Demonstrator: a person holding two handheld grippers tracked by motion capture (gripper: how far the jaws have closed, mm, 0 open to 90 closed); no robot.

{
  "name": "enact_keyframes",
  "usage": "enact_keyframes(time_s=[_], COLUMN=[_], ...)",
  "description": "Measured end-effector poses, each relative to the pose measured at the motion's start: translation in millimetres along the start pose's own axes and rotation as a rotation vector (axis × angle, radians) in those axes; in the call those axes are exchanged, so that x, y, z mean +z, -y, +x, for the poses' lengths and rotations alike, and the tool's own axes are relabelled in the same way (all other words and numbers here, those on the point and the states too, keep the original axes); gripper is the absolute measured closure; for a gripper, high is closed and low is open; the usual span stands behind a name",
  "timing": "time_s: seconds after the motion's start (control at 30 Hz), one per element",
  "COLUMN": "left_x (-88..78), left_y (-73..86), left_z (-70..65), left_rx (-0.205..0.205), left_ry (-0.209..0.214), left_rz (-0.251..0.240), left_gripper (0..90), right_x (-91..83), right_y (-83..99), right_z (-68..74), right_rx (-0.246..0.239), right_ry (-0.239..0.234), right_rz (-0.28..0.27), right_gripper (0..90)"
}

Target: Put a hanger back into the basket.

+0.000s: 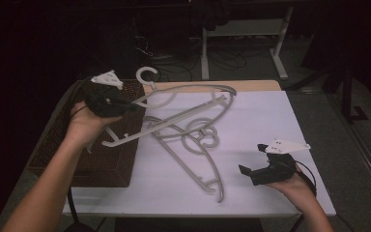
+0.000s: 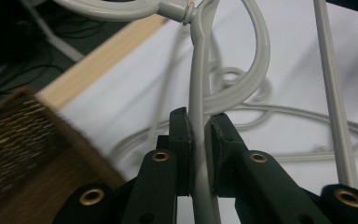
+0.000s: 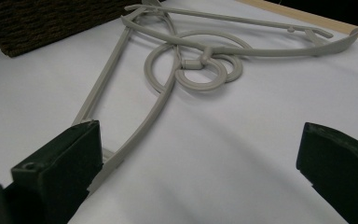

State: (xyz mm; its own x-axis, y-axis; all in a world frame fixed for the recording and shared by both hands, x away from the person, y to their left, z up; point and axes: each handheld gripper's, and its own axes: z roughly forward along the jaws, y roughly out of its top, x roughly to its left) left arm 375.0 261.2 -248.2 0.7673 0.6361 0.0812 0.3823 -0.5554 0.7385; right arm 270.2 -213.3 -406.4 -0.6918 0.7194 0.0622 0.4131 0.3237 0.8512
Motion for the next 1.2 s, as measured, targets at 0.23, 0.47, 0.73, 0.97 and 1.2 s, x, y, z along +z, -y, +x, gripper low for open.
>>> enact_keyframes(time_s=[0.23,0.47,0.73,0.97,1.2], left_x=[-31.2,-54.2,-64.3,-63.3,-70.4], left_y=[27.7,56.5,86.2,108.8,128.5], left_z=[36.9,64.1,91.0,112.1,125.3], left_rx=[-0.063,-0.103,-0.153,-0.174,-0.197], left_ry=[-0.086,-0.161,-0.266,-0.352,-0.425], left_rz=[-0.009,-0.007,0.015,0.058,0.076], left_gripper=[81.0,81.0,81.0,81.0,81.0], right_x=[0.8,2.4,3.2,3.3,3.3], right_y=[0.2,0.1,-0.1,0.2,0.3], right_z=[-0.6,-0.3,-0.7,-1.5,-1.7], right_rx=[0.004,0.002,0.003,0.005,0.006], right_ry=[0.005,0.003,0.005,0.006,0.006], right_rz=[0.002,0.008,0.01,0.011,0.011], right_gripper=[0.0,0.0,0.0,0.0,0.0])
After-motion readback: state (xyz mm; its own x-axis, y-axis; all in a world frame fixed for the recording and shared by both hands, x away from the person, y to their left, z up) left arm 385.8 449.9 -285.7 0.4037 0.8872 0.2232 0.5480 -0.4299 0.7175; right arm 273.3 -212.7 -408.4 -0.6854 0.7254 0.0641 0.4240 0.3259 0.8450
